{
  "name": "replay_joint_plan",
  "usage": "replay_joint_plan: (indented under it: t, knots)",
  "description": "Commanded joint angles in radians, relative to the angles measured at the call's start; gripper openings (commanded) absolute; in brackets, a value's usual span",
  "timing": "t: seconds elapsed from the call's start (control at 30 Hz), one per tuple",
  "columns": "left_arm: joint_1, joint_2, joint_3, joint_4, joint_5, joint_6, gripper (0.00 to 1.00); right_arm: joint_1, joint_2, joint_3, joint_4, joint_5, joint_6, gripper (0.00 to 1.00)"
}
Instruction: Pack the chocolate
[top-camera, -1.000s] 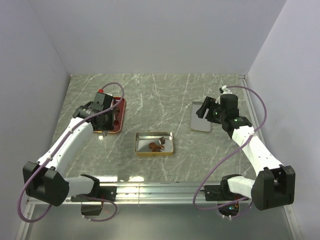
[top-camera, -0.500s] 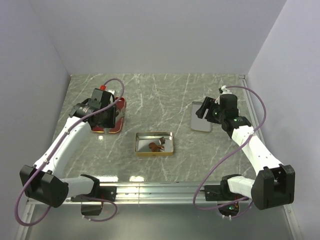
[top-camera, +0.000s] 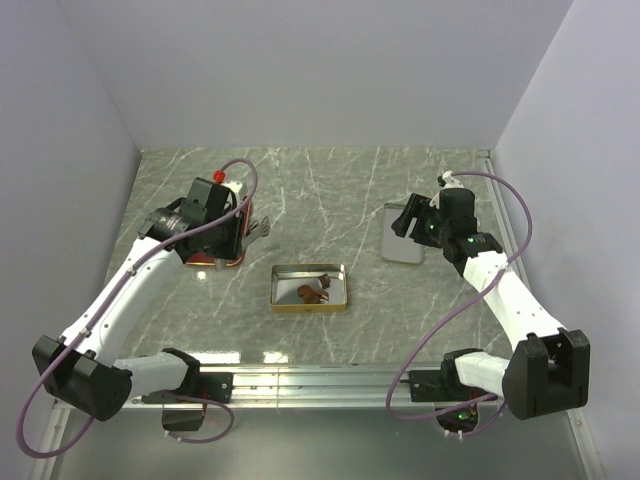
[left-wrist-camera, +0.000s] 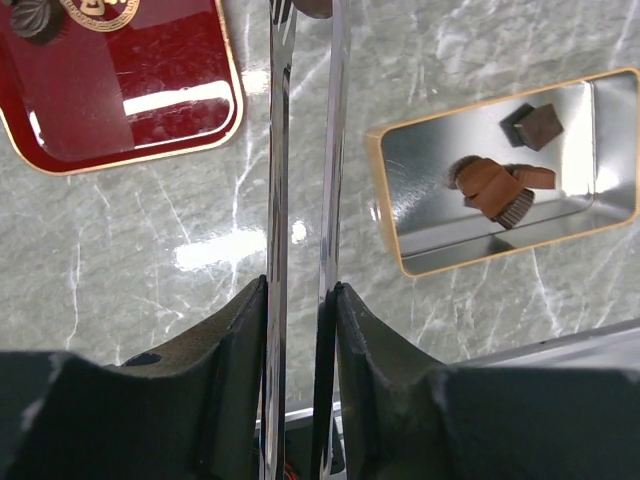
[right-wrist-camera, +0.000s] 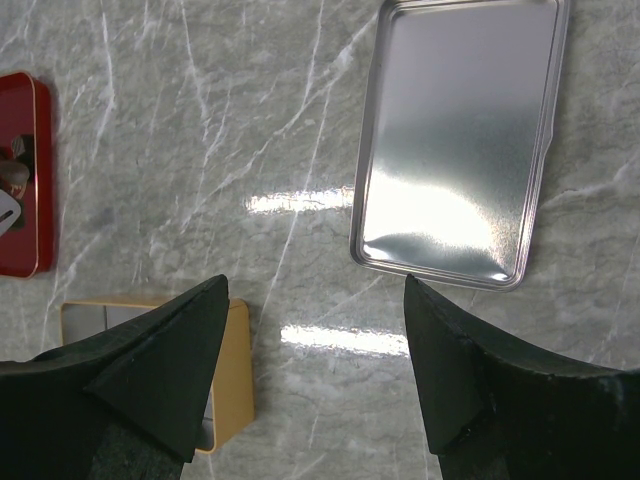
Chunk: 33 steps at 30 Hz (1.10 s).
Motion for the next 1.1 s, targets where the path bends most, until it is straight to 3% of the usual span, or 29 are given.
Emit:
replay_joint_plan:
  t: [0.0, 0.63, 1.07]
  knots:
    - [-0.020, -0.035, 0.052, 0.006, 0.036, 0.009, 0.36, 0.009, 0.005, 0.016, 0.021, 0.003, 0.002, 0.78]
    - [-0.181, -0.095, 0.032, 0.012, 0.100, -0.017, 0.36, 0.009, 0.001, 0.005, 0.028, 0.006, 0.002, 0.78]
    - [-0.240, -0.144, -0.016, -0.008, 0.243, 0.002, 0.36, 0.010, 0.006, 0.000, 0.031, 0.004, 0.004, 0.78]
